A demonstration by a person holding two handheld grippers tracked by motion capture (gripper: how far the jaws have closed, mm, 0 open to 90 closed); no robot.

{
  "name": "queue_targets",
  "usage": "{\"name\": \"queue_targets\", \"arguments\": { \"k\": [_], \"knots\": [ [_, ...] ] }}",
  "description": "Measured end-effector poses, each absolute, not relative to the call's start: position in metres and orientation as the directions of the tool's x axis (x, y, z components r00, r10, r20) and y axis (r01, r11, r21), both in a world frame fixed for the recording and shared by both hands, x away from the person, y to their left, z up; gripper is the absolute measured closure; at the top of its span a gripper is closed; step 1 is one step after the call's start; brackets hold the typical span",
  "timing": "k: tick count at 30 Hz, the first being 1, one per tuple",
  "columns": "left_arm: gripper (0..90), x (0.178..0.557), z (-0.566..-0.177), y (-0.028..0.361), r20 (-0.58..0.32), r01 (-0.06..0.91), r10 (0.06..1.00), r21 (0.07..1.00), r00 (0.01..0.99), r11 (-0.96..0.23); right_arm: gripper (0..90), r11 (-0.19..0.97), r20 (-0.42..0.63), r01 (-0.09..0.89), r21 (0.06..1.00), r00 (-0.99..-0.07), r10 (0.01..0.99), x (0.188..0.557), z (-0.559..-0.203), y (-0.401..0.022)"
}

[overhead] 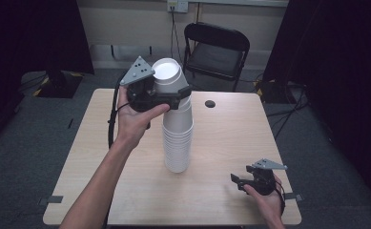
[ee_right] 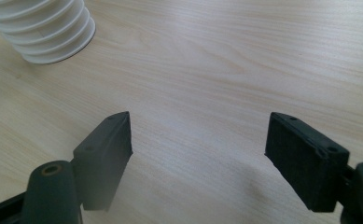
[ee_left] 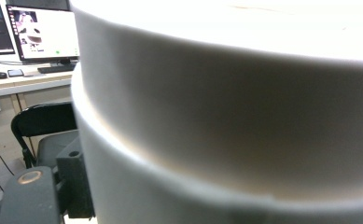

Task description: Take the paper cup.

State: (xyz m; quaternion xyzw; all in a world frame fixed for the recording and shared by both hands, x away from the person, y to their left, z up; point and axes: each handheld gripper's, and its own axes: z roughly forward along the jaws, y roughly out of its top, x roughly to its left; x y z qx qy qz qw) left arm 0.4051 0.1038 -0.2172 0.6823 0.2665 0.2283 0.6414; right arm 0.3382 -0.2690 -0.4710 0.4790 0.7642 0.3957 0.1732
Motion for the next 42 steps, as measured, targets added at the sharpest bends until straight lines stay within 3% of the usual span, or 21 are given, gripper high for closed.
{"name": "queue_targets", "arguments": {
  "k": [13,42],
  "knots": [
    [15.4,0.394,-0.207,0.123,-0.055,0.022,0.645,0.998,0.762,0.059,22.6,0.223,0.117,0.594,0.773,-0.478,0.87,0.338,-0.47,-0.269],
    [15.4,0.372,-0.235,0.18,-0.135,0.104,0.672,0.991,0.728,0.086,22.6,0.23,0.111,0.585,0.778,-0.488,0.866,0.338,-0.47,-0.265]
  ]
}}
